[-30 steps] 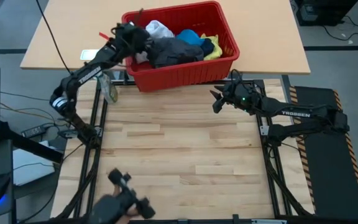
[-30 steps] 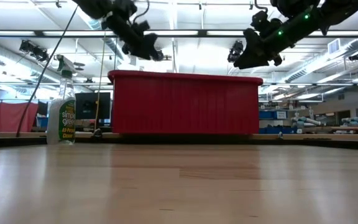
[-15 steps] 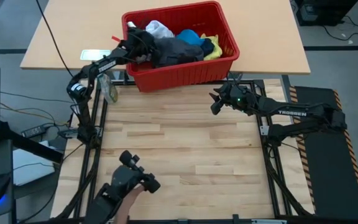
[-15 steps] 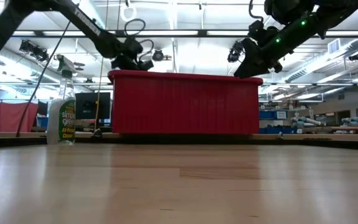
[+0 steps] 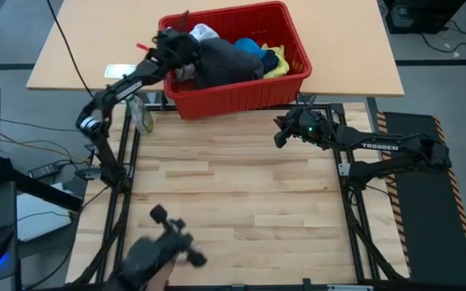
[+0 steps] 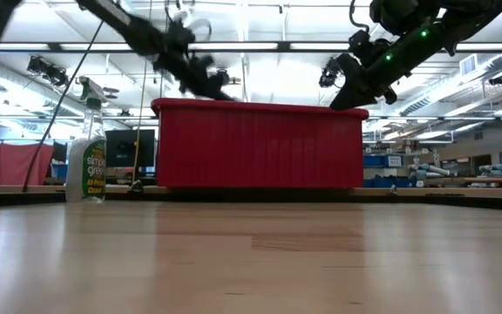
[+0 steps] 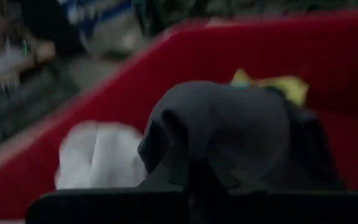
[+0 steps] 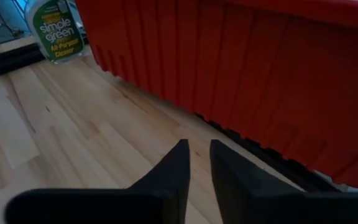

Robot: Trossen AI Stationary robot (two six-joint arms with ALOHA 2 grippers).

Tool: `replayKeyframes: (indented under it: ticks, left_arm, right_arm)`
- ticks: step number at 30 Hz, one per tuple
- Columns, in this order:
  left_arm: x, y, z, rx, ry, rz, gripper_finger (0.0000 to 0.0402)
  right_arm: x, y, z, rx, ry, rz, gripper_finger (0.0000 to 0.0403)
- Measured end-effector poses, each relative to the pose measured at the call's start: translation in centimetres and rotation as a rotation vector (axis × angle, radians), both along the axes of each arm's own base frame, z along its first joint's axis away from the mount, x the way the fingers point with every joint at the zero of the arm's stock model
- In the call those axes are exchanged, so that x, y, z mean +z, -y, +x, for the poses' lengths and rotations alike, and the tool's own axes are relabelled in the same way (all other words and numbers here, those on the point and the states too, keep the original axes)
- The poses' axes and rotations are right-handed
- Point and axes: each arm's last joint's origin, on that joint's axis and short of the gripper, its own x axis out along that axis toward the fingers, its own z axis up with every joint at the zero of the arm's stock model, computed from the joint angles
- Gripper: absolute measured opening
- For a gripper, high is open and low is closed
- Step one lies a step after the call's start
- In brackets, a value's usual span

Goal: Fold laundry
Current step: Remove the black shorts from the red bin

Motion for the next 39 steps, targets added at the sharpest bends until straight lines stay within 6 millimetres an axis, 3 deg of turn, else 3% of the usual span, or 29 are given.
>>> replayKeyframes:
  ticks: [5, 8, 14, 19, 24, 30, 35, 39]
  left_arm:
    - [6.8, 7.1, -0.6, -0.163, 0.073, 0.17, 0.0014]
    - [9.3, 11.3, -1.1, -0.253, 0.107, 0.207, 0.0013]
    - [12.5, 19.2, -2.8, -0.495, 0.172, 0.234, 0.0013]
    - [12.4, 24.2, -4.2, -0.711, 0.12, 0.098, 0.0018]
    - [8.5, 27.0, -3.5, -0.819, -0.099, -0.208, 0.0018]
    - [-0.8, 30.0, -0.4, -0.772, -0.25, -0.486, 0.0019]
    - [-9.4, 32.8, 0.2, -0.692, -0.283, -0.647, 0.002]
    - [-13.7, 34.8, -0.6, -0.643, -0.267, -0.767, 0.002]
  right_arm:
    - [0.2, 0.0, 0.1, 0.002, 0.023, -0.013, 0.0022]
    - [0.6, 0.1, 0.2, 0.002, 0.06, -0.029, 0.001]
    - [1.1, 0.1, 0.4, 0.007, 0.113, -0.05, 0.0012]
    - [1.7, -0.8, 0.2, 0.06, 0.138, -0.048, 0.0013]
    - [2.7, -2.6, 0.1, 0.162, 0.188, -0.047, 0.0017]
    - [2.4, -4.6, 0.2, 0.274, 0.175, 0.04, 0.0031]
    - [-1.5, -7.1, 1.3, 0.313, 0.031, 0.215, 0.0046]
    - [-5.3, -9.4, 2.3, 0.345, 0.038, 0.276, 0.0047]
